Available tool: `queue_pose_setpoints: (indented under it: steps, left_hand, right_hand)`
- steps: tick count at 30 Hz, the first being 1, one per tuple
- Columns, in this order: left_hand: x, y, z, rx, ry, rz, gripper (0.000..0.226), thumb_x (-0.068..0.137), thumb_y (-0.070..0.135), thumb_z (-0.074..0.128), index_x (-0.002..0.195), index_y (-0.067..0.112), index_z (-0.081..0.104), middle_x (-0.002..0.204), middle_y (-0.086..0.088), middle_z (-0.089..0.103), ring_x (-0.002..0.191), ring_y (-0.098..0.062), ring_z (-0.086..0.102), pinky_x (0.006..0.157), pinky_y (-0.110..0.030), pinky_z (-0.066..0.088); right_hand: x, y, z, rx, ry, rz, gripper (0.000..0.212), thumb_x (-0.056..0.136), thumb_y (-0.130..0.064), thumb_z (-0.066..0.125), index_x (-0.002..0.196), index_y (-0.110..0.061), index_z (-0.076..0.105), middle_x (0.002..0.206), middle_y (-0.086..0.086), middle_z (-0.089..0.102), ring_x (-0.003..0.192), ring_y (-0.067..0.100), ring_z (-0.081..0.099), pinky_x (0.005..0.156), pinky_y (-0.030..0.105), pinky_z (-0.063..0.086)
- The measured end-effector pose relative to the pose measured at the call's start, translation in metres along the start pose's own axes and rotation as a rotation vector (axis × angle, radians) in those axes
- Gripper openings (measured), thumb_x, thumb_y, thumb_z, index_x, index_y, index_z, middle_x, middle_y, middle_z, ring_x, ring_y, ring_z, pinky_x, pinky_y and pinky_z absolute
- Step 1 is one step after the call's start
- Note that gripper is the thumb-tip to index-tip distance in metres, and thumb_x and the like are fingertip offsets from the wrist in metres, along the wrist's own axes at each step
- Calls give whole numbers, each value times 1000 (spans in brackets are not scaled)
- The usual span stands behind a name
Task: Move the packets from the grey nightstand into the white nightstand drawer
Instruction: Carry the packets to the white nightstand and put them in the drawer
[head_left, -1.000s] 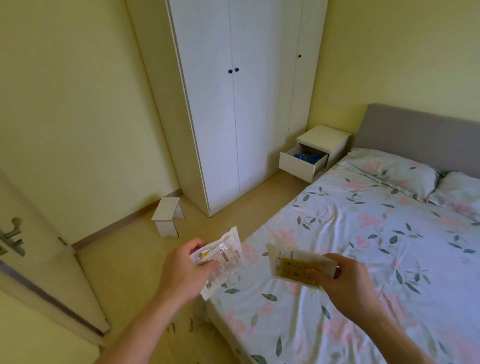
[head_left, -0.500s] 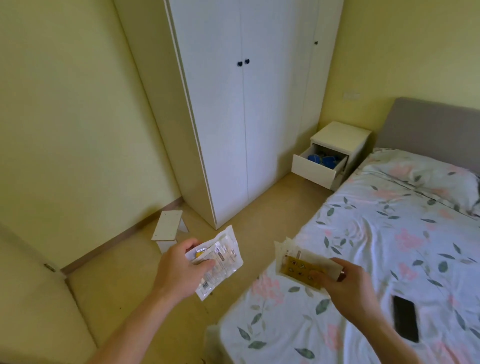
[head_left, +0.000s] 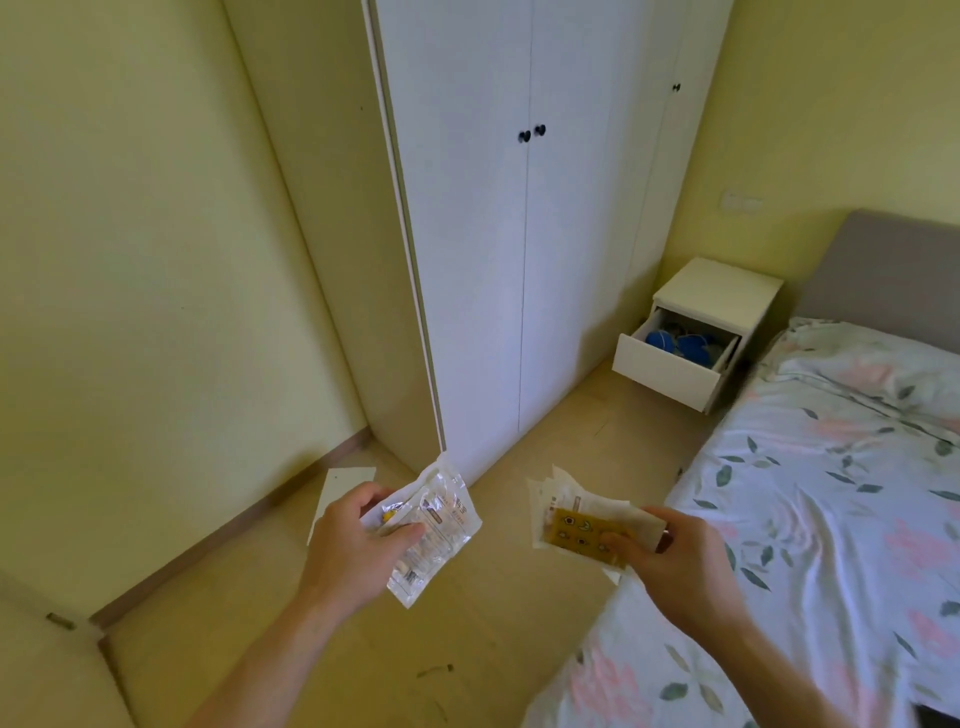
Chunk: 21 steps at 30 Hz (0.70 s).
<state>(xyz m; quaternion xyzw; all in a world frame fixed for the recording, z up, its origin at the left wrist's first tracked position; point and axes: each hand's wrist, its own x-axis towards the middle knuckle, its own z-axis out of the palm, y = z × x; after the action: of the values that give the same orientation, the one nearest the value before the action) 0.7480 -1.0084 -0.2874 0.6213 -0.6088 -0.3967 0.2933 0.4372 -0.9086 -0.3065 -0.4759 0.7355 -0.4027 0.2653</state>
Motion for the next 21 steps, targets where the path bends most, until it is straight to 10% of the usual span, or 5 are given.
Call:
queue_pose_setpoints:
  steps: [8,21]
  left_hand:
    - [152,-16,-55,51,-161,21,25,77,22,85,92,32,67,87,23,72,70,-3,70,62,-32,57]
    - [315,67,49,-12,-535,160,19,85,16,78,96,29,71,91,6,75,73,-10,73,59,-21,51]
  right_hand:
    - [85,-34,102,21,166,107,16,84,-24,82,86,-38,76,63,-2,70,52,21,60,54,46,54]
    - [159,-30,68,90,486,348,16,85,-21,81,89,-35,77,73,-12,75,66,5,68,57,20,50]
